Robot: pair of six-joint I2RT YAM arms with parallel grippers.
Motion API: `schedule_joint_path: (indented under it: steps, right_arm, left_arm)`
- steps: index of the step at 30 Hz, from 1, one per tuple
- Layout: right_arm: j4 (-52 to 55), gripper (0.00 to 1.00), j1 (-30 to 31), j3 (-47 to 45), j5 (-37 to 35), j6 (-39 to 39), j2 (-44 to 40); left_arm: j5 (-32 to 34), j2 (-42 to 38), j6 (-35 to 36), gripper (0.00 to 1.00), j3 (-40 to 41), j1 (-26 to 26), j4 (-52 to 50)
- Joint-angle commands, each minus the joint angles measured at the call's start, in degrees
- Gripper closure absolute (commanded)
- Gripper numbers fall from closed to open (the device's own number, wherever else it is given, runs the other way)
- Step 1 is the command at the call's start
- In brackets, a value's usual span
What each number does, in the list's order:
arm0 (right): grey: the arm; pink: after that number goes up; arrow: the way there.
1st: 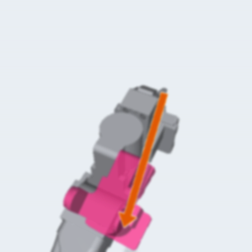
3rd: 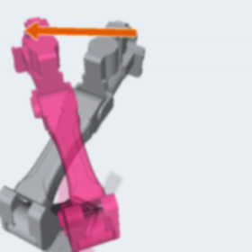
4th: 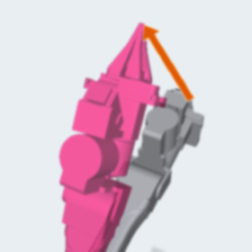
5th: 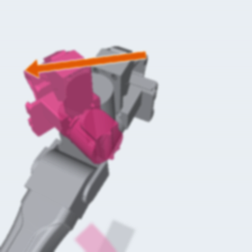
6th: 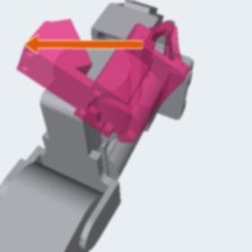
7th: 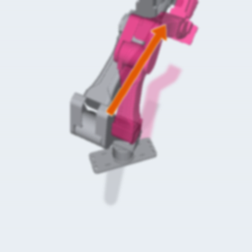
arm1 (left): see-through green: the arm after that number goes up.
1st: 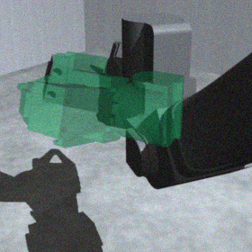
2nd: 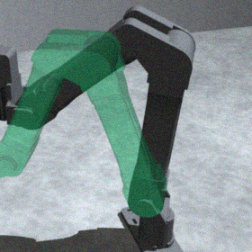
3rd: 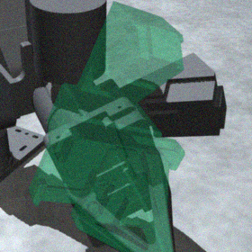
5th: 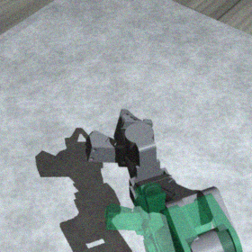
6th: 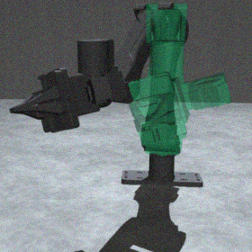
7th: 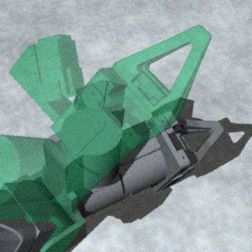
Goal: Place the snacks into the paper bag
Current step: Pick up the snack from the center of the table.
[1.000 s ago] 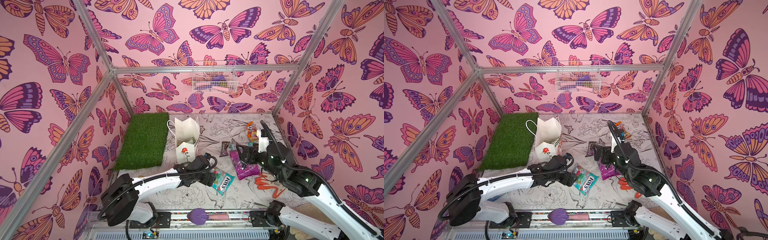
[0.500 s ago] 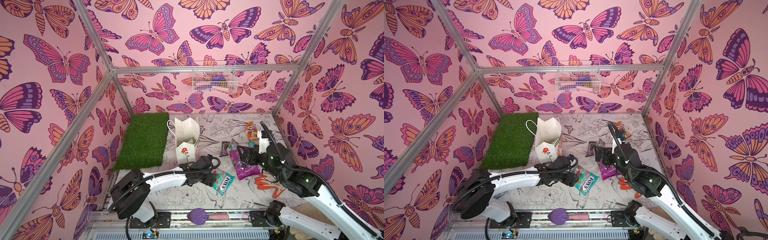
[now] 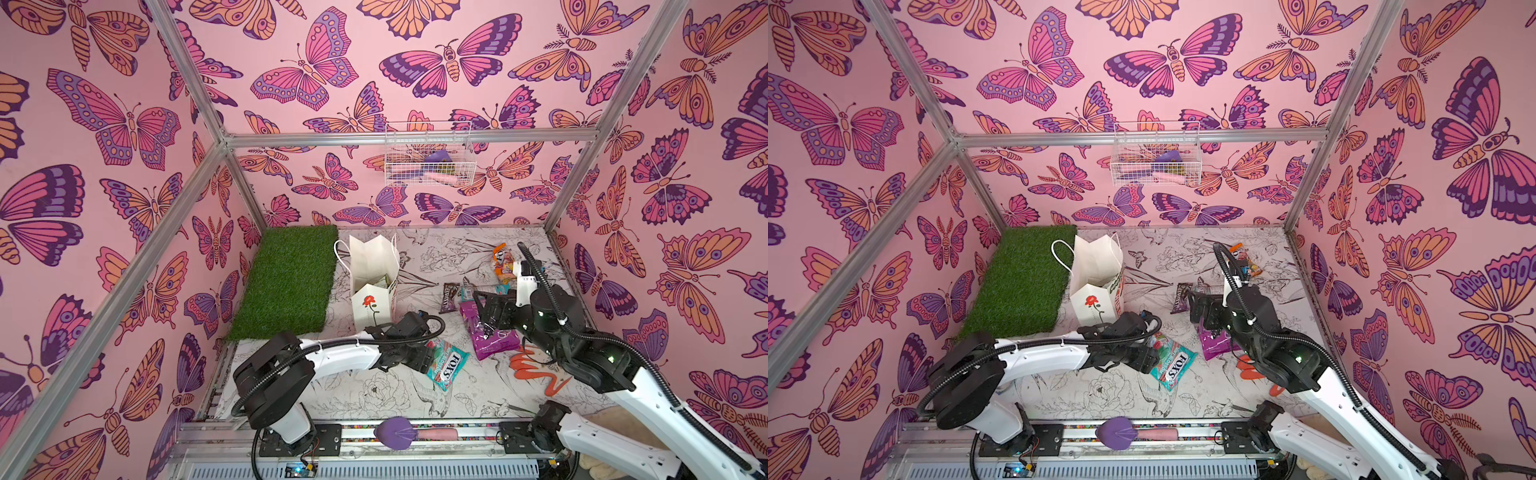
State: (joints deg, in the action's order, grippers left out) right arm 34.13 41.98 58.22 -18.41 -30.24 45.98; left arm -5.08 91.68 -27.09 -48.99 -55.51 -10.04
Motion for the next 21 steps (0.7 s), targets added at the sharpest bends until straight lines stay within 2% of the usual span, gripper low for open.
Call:
schedule_joint_path:
  steps: [1, 11, 17, 19, 21]
  right_arm:
    - [0.7, 0.01, -0.4, -0.4, -0.4, -0.9, -0.3]
    - [0.8, 0.01, -0.5, -0.8, -0.3, -1.4, -0.5]
    - [0.8, 0.00, -0.6, -1.0, -0.4, -1.5, -0.6]
    - [0.7, 0.00, -0.6, -1.1, -0.4, -1.7, -0.7]
    - [0.7, 0.01, -0.6, -1.1, -0.3, -1.7, -0.8]
  left_arm:
    - [0.2, 1.3, 0.4, 0.22, -0.8, -0.5, 0.6]
    - [0.2, 3.7, 0.5, 0.25, -1.3, -0.8, 0.8]
    - [0.1, 4.5, 0.7, 0.32, -1.4, -1.1, 0.7]
    - [0.1, 4.6, 0.9, 0.37, -1.3, -1.1, 0.7]
    - [-0.1, 4.5, 1.0, 0.49, -1.3, -1.1, 0.7]
